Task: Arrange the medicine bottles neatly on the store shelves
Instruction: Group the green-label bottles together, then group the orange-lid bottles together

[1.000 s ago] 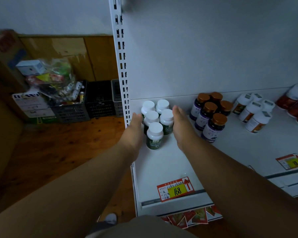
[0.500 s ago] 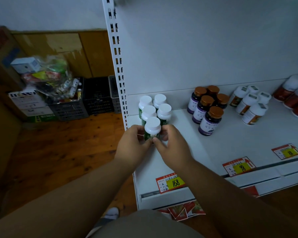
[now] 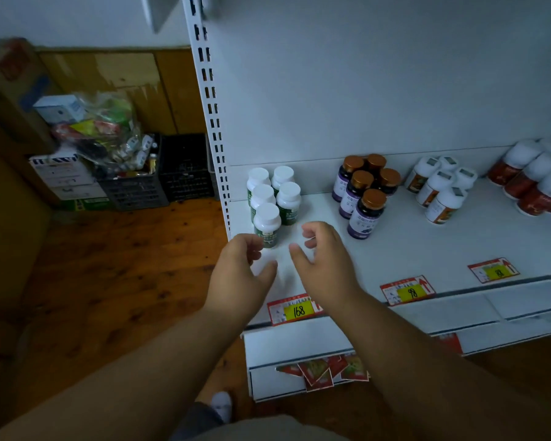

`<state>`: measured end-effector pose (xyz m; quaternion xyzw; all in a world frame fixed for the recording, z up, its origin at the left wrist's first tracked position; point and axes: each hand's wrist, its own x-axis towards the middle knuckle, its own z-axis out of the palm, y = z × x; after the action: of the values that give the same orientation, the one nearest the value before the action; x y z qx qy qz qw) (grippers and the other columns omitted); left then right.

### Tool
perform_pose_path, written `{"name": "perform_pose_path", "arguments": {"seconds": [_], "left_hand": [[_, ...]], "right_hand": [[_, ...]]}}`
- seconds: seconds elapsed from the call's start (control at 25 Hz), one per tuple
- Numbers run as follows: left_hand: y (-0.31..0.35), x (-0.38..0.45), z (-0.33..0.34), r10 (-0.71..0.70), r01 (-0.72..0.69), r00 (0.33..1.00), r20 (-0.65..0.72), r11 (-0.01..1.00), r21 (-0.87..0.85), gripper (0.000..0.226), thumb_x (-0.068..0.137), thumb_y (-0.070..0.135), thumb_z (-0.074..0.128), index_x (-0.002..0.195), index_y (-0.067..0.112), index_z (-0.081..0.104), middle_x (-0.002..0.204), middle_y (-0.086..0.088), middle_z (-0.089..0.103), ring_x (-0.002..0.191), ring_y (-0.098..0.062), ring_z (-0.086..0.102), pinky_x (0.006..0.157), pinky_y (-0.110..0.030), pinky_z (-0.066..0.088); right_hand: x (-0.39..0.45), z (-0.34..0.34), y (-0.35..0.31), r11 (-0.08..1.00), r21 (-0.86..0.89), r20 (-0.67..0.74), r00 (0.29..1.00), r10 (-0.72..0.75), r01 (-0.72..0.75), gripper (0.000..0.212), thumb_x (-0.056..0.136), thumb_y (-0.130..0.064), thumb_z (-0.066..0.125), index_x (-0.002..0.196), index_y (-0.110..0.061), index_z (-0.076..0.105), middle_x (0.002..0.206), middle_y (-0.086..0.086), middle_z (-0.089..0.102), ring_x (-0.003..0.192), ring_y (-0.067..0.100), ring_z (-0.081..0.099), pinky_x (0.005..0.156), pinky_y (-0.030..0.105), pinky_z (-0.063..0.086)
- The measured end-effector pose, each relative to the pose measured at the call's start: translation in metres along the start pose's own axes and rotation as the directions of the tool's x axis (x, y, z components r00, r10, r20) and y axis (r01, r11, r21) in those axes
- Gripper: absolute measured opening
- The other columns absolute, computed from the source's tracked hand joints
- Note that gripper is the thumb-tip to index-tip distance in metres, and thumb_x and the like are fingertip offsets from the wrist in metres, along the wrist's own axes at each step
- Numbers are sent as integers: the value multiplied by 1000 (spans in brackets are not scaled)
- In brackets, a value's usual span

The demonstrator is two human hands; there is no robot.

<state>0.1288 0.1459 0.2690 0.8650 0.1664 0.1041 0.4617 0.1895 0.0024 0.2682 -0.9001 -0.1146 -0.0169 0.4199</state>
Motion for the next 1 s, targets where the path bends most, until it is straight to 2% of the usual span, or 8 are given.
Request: {"name": "perform_pose_path", "arguments": {"seconds": [0.08, 0.28, 0.36, 0.52, 0.68, 0.76, 0.88, 1.0], "left_hand": [[11, -10, 5, 46, -45, 997, 62, 999, -18, 39, 86, 29, 72, 120, 31, 53, 108, 15, 58, 99, -6, 58, 81, -14, 48], [28, -10, 20, 138, -117, 964, 229, 988, -104, 35, 88, 29, 70, 117, 32, 52, 107, 14, 59, 101, -4, 57, 85, -14, 46], [30, -5, 27, 178, -151, 957, 229, 980, -128, 33, 87, 29, 71, 115, 31, 52, 105, 12, 60, 99, -3, 57, 85, -16, 47], [31, -10, 44, 135, -108, 962, 238, 987, -121, 29, 87, 26, 71, 112, 26, 56, 100, 9, 61, 93, -3, 58, 85, -25, 51], [56, 9, 78, 70, -25, 974, 217, 979, -202, 25, 92, 30, 65, 115, 30, 55, 111, 13, 61, 101, -5, 58, 86, -22, 46], [78, 20, 100, -60, 115, 981, 184, 946, -304, 30, 96, 36, 58, 125, 30, 53, 123, 13, 58, 110, -8, 55, 88, -24, 41], [112, 39, 135, -270, 335, 942, 198, 781, -528, 43, 101, 44, 44, 142, 32, 42, 134, 10, 49, 120, -14, 48, 94, -32, 35], [131, 69, 161, -322, 351, 931, 172, 667, -657, 51, 102, 46, 38, 149, 26, 33, 143, 2, 44, 133, -21, 42, 98, -30, 32]], "right_hand": [[-6, -14, 2, 999, 10, -44, 998, 37, -36, 37, 94, -32, 62, 128, -22, 51, 125, -6, 55, 103, 4, 52, 77, 12, 38], [-22, -41, 11, 987, -4, -167, 973, 158, -161, 33, 95, -34, 60, 126, -24, 51, 117, -10, 53, 102, 5, 53, 83, 21, 43], [-26, -47, 18, 990, -32, -195, 972, 130, -139, 31, 95, -34, 60, 122, -22, 53, 112, -9, 53, 100, 6, 55, 86, 27, 48], [-28, -57, 44, 993, -19, -228, 967, 110, -117, 27, 94, -31, 61, 117, -18, 56, 109, -5, 56, 97, 10, 57, 87, 33, 51], [7, -87, 80, 971, 152, -255, 942, 220, -186, 28, 97, -36, 55, 119, -18, 55, 115, -1, 60, 105, 14, 58, 94, 36, 48], [31, -106, 97, 937, 282, -201, 943, 267, -205, 36, 99, -39, 50, 127, -17, 51, 125, 0, 58, 114, 16, 55, 100, 38, 44], [77, -132, 115, 844, 426, 4, 934, 358, -325, 49, 93, -57, 41, 128, -23, 49, 121, -4, 47, 117, 20, 49, 91, 36, 38], [123, -146, 122, 847, 351, 176, 916, 360, -400, 75, 79, -72, 39, 142, -32, 40, 136, -10, 43, 129, 22, 44, 101, 44, 38]]}}
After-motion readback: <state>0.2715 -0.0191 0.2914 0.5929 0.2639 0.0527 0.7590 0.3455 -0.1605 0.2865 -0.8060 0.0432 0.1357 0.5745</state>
